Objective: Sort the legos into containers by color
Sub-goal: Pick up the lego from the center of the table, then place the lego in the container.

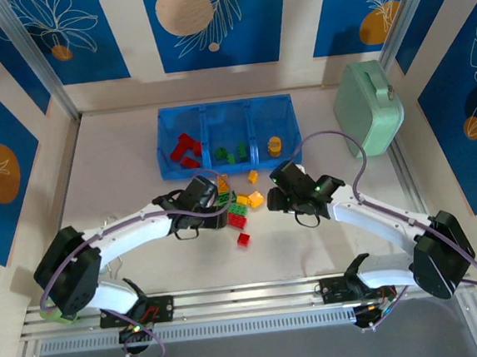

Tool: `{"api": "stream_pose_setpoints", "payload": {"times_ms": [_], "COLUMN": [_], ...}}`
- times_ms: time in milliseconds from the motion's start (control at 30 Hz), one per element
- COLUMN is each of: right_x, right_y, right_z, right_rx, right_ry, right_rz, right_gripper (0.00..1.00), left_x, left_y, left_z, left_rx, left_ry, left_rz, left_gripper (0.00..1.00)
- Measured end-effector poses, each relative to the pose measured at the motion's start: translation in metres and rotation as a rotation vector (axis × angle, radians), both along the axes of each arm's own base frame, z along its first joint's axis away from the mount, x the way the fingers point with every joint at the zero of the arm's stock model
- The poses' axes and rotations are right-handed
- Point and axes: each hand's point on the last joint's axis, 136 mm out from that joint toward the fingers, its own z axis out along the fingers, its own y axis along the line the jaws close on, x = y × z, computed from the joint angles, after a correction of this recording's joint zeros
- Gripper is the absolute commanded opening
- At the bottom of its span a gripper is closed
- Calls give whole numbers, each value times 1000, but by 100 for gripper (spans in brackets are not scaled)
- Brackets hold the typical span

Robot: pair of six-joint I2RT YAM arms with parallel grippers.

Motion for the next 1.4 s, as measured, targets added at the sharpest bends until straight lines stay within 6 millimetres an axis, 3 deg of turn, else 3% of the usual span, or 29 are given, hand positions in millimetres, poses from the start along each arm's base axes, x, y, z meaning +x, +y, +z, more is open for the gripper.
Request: {"api": "stream_pose_setpoints", "payload": {"times_ms": [533, 767, 967, 1167, 1400], "right_x": [-3, -3, -3, -2, -2], "right_y": [-7, -7, -9, -13, -17], "right_z": [-3, 1, 2, 2, 3], "right_rx": [33, 44, 48, 49, 55], "right_ry": [-2, -14, -19, -20, -27], "right_rz": [-38, -39, -44, -56, -66], "right_gripper": [59, 59, 59, 59, 59], "left_x": [7, 14, 14, 14, 30], "left_y": [-8, -16, -14, -5, -13], "left_z": [-28, -29, -26, -6, 53], "left_rx": [54, 46, 59, 67, 3], "left_ry": [44, 32, 16, -21, -153], "left_rz": [1, 0, 5, 14, 7], "left_gripper": [60, 44, 41, 41, 41]}}
